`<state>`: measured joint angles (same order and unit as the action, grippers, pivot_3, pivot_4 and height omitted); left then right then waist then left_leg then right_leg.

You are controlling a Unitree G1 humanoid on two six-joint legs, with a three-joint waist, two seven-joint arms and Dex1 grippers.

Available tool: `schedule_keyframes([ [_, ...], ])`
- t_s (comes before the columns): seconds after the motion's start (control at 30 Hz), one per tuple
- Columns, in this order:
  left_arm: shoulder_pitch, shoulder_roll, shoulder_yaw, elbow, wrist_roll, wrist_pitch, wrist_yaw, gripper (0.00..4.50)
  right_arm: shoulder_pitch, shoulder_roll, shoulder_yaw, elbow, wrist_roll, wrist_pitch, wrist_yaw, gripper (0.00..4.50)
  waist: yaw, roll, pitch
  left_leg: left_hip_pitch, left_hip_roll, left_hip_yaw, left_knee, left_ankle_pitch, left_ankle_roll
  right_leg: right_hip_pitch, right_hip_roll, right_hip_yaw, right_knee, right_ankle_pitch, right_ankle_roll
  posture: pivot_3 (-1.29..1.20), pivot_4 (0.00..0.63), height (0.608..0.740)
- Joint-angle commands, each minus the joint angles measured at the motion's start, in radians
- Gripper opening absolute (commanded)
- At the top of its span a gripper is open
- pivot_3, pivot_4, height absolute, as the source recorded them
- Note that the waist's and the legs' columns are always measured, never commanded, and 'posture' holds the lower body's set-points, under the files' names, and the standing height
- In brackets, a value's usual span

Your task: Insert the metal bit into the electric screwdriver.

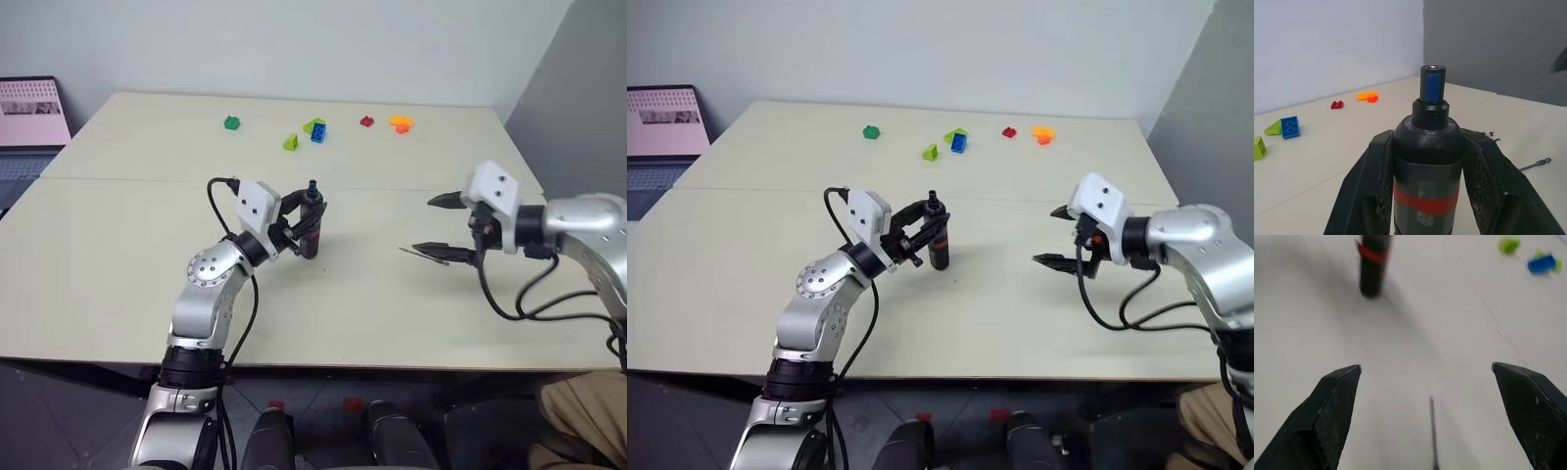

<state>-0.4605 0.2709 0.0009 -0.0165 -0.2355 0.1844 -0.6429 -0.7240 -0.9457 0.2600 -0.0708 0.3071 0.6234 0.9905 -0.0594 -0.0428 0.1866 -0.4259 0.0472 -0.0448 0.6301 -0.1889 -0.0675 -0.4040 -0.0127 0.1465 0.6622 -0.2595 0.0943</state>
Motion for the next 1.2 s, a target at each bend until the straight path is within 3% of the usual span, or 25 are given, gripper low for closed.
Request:
schedule_keyframes([
  [0.03,0.005,-0.008,-0.04,0.016,0.037,-0.026,0.02,1.64,-0.148,0.056,0.126,0.189,-0.14,0.0,0.078,4.5,-0.003,0.0,0.0,0.0,0.0,0.0,0.0,0.0,0.0,0.0,0.0,0.0,0.0,0.0,0.0,0.0,0.15,0.74],
  [0.33,0.011,-0.028,-0.07,0.061,0.071,-0.088,0.058,1.64,-0.312,0.191,0.322,0.605,-0.392,-0.154,0.219,4.5,0.001,0.001,0.0,-0.001,0.0,0.001,-0.001,0.0,0.0,0.0,0.0,0.0,-0.001,0.003,0.005,0.0,0.15,0.74],
  [0.77,0.017,-0.027,-0.073,0.079,0.08,-0.119,0.075,1.64,-0.447,0.355,0.334,0.999,-0.543,-0.259,0.276,4.5,-0.016,0.002,-0.001,0.001,0.0,0.0,-0.001,0.0,0.0,0.001,0.0,0.0,0.0,0.003,0.005,0.0,0.15,0.74],
  [1.13,0.03,-0.018,-0.074,0.079,0.087,-0.129,0.081,1.64,-0.517,0.431,0.311,1.195,-0.603,-0.324,0.29,2.05,-0.025,0.004,-0.002,0.001,0.0,0.0,-0.001,0.0,-0.001,0.001,0.0,0.0,0.001,0.003,0.005,0.0,0.15,0.74],
  [1.2,0.032,-0.017,-0.073,0.078,0.086,-0.129,0.082,1.64,-0.522,0.439,0.303,1.21,-0.613,-0.332,0.289,1.4,-0.026,0.006,-0.003,0.001,0.0,0.0,-0.001,0.0,-0.001,0.001,0.0,0.0,0.001,0.003,0.005,0.0,0.15,0.74],
])
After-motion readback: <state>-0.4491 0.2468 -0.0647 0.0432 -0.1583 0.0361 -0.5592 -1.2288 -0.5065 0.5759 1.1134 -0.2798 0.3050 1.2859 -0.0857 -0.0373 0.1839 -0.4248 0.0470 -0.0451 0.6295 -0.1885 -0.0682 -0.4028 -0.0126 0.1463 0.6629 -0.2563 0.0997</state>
